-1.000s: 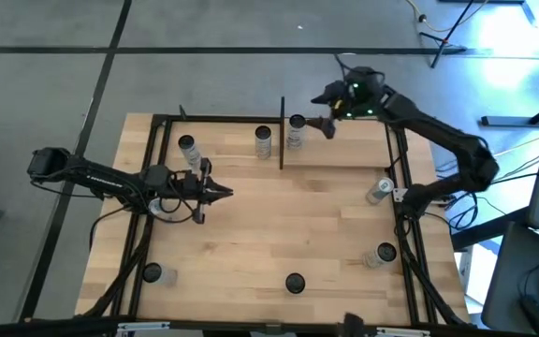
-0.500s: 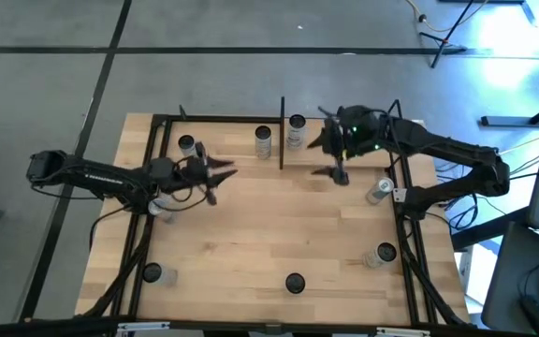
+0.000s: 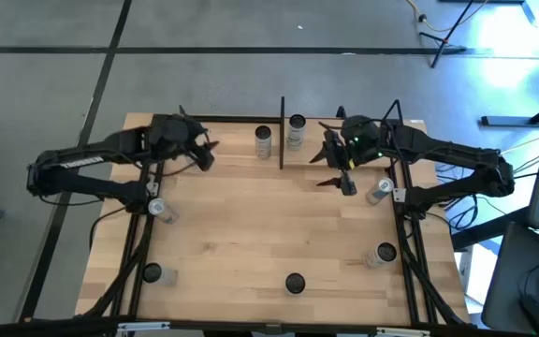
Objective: Place canned beverage on shelf
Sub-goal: Put the blue-white soda can aligned with the other blue-white soda can on the shelf
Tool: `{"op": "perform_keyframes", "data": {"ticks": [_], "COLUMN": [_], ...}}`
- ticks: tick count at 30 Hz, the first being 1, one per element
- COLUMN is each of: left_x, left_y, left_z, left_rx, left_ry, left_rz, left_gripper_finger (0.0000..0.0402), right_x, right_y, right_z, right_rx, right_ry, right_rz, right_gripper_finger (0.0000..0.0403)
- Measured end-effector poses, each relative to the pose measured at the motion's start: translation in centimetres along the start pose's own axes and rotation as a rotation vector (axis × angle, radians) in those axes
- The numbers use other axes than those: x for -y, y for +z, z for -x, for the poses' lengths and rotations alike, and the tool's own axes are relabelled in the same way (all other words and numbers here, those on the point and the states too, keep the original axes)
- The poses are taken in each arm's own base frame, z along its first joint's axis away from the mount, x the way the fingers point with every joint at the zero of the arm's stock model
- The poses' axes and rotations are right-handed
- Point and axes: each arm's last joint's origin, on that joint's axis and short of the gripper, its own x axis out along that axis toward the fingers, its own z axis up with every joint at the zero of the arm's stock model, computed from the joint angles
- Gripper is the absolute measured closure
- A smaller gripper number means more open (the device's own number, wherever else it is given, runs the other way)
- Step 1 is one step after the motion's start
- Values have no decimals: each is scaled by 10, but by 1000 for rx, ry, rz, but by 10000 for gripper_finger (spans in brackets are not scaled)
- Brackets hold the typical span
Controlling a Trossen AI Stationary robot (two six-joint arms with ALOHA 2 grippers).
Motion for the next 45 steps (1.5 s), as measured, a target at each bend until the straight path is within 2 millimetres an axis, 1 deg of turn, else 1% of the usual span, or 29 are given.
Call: {"op": "perform_keyframes", "data": {"ticks": [4, 7, 9, 13, 17, 20, 22, 25, 27, 30, 33, 37, 40, 42, 45], "left_x": [-11, -18, -23, -29, -32, -34, -35, -37, -37, -38, -41, -48, -53, -54, -56], "left_y": [-2, -8, -11, -11, -10, -9, -9, -9, -11, -12, -12, -13, -18, -20, -23], "left_z": [5, 5, 4, 2, 2, 1, 1, 1, 1, 0, -8, -26, -39, -43, -45], "left_rx": [-93, -162, -205, -213, -212, -206, -207, -212, -232, -263, -300, -395, -496, -549, -592], "left_ry": [60, 101, 129, 159, 173, 206, 211, 213, 208, 185, 177, 172, 149, 128, 143], "left_rz": [61, 76, 76, 90, 42, 29, 33, 17, -6, -42, -45, -45, -57, -76, -82], "left_gripper_finger": [171, 171, 171, 171, 171, 171, 171, 171, 171, 171, 171, 167, 160, 158, 158], "right_x": [-11, -16, -17, -17, -15, -12, -11, -7, -9, -17, -27, -36, -37, -35, -33], "right_y": [-29, -49, -57, -64, -67, -70, -74, -72, -68, -61, -56, -50, -46, -42, -41], "right_z": [-3, -10, -15, -25, -38, -51, -59, -67, -72, -78, -80, -81, -80, -78, -78], "right_rx": [-4, 61, 111, 254, 399, 505, 539, 565, 595, 651, 675, 706, 716, 722, 714], "right_ry": [9, -15, -29, -36, -16, 27, 33, 44, 64, 90, 90, 37, -39, -85, -130], "right_rz": [-109, -147, -147, -122, -99, -126, -118, -107, -104, -61, 2, 65, 101, 90, 72], "right_gripper_finger": [95, 95, 95, 95, 95, 95, 95, 95, 95, 95, 95, 95, 95, 95, 95]}}
